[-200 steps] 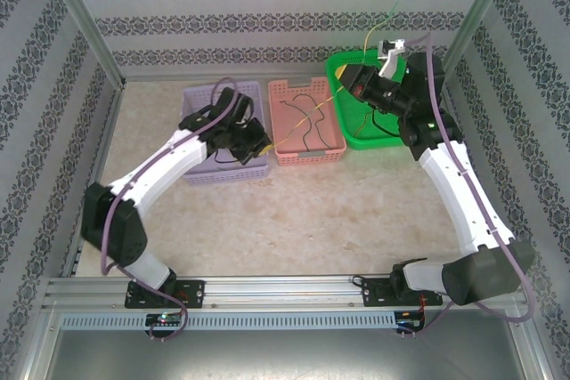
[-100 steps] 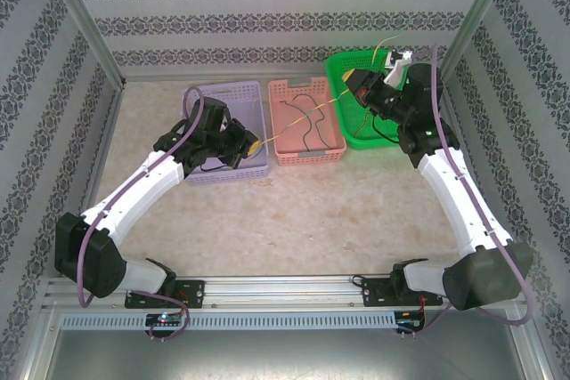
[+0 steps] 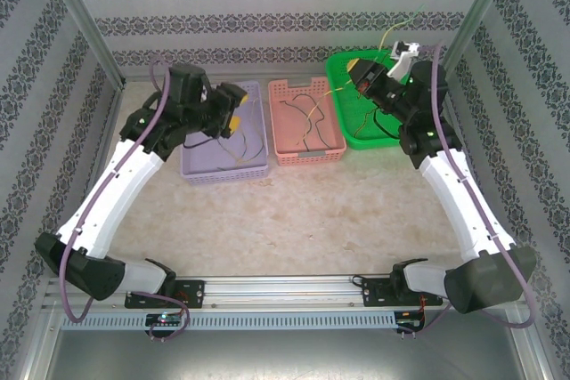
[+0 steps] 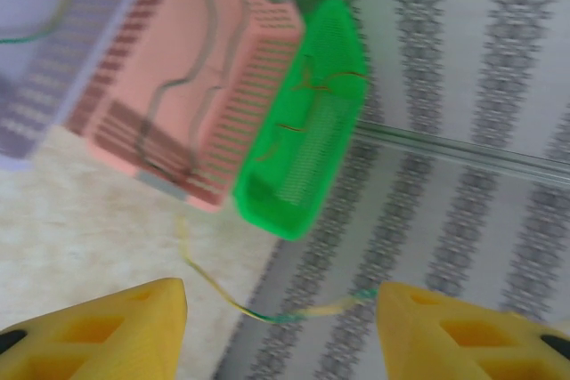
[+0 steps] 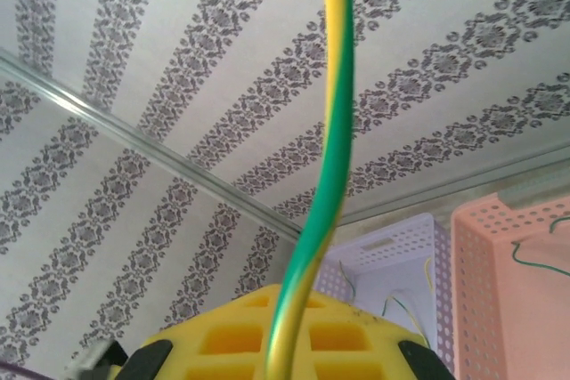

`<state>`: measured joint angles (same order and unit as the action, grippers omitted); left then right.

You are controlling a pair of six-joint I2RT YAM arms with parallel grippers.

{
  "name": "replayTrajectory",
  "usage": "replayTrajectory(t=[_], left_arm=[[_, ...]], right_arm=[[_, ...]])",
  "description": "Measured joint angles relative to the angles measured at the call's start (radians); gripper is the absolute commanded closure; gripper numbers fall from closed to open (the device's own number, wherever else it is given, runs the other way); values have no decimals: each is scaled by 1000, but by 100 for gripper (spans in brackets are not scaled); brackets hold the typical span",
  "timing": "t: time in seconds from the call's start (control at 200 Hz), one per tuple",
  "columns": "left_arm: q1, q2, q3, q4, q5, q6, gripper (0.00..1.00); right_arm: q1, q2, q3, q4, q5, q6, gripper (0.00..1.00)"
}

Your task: Untangle the cables

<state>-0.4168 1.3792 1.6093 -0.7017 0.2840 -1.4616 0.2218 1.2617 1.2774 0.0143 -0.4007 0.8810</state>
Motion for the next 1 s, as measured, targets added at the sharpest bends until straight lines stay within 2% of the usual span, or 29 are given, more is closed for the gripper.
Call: replayTrajectory(t=[0.045, 0.095, 0.275, 0.43, 0.545, 0.629, 0.754, 0.819, 0.999], left_arm=[[-22, 18, 34, 30, 8, -31, 39], [-63, 42, 47, 71, 17, -77, 32], [-198, 121, -13, 190, 2, -319, 29], [-211, 128, -58, 224, -74, -462, 29], [-210, 128, -63, 258, -110, -527, 42], [-210, 127, -92, 292, -133, -559, 63], [-210, 131, -121, 299, -143, -573, 83], [-210, 131, -124, 299, -142, -577, 100], [-209, 113, -155, 314, -152, -581, 100]], right_arm=[[31, 4, -5, 21, 21, -14, 100], [72, 12, -12, 47, 43, -29, 100], [218, 63, -65, 158, 117, -64, 100], [294, 93, -98, 216, 149, -65, 100], [320, 93, -122, 245, 161, -49, 100], [333, 93, -129, 253, 167, -41, 100], [333, 90, -142, 265, 178, -34, 100], [332, 89, -147, 264, 180, -27, 100], [322, 90, -152, 244, 172, 0, 100]])
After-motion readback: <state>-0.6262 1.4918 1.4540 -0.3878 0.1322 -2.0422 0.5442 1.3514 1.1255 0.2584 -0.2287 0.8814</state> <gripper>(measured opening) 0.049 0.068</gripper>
